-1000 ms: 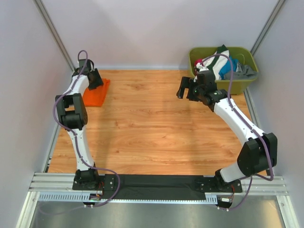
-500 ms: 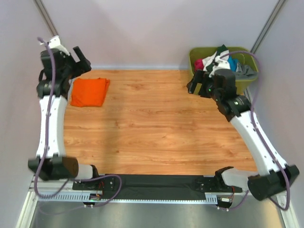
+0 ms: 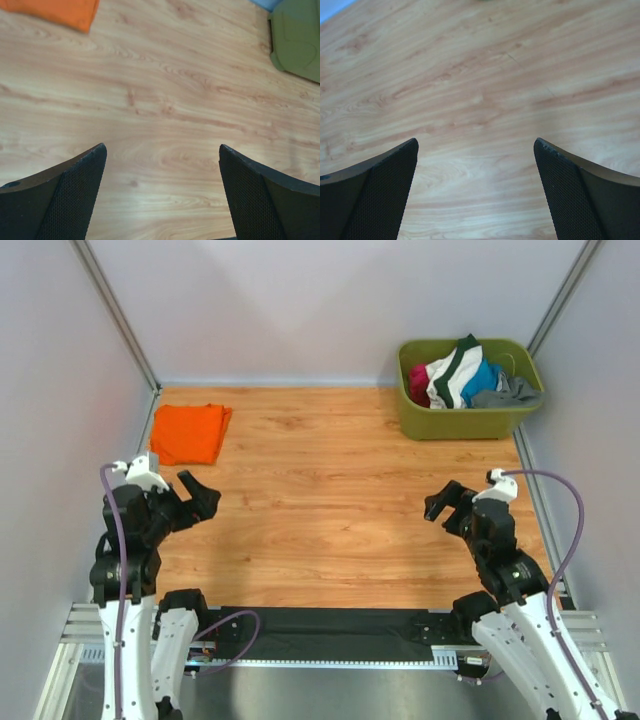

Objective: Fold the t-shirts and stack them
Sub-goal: Reset both grippers

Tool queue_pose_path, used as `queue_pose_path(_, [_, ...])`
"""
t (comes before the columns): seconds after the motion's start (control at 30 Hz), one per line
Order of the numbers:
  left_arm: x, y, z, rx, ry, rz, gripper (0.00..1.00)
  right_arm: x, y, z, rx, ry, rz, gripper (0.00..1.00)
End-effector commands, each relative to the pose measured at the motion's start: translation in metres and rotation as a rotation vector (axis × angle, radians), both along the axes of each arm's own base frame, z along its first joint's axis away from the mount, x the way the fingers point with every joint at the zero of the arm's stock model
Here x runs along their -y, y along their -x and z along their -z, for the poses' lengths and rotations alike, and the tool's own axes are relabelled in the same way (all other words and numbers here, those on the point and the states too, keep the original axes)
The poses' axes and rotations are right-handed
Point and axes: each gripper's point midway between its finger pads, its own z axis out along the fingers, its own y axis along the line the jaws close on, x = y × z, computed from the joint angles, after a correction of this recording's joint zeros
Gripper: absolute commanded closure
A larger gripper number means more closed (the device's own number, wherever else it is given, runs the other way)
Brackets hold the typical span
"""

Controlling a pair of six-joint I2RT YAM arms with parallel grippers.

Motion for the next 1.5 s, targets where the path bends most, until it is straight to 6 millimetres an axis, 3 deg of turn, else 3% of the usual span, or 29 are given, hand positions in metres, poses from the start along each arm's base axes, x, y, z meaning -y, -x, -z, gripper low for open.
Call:
queue_pose_path(0.0, [0.006, 0.014, 0.009, 0.016, 0.060, -0.011, 0.01, 0.004, 0.004, -0.009, 0.094, -0.103, 0.057, 0.00])
queue_pose_path(0.17, [0.009, 0.012, 0.036, -0.048, 0.087, -0.011, 0.01, 0.013, 0.007, 0.001, 0.079, -0.107, 0.116, 0.00])
queue_pose_path(0.3, [0.006, 0.012, 0.044, -0.075, 0.066, -0.014, 0.01, 0.015, 0.007, 0.005, 0.028, -0.084, 0.130, 0.00])
queue_pose_path(0.73, [0.000, 0.011, 0.050, -0.084, 0.052, -0.044, 0.01, 0.009, 0.006, -0.018, 0.056, -0.072, 0.080, 0.00])
queue_pose_path(1.47, [-0.006, 0.013, 0.051, -0.088, 0.044, -0.087, 0.01, 0.009, 0.011, -0.014, 0.041, -0.058, 0.061, 0.00])
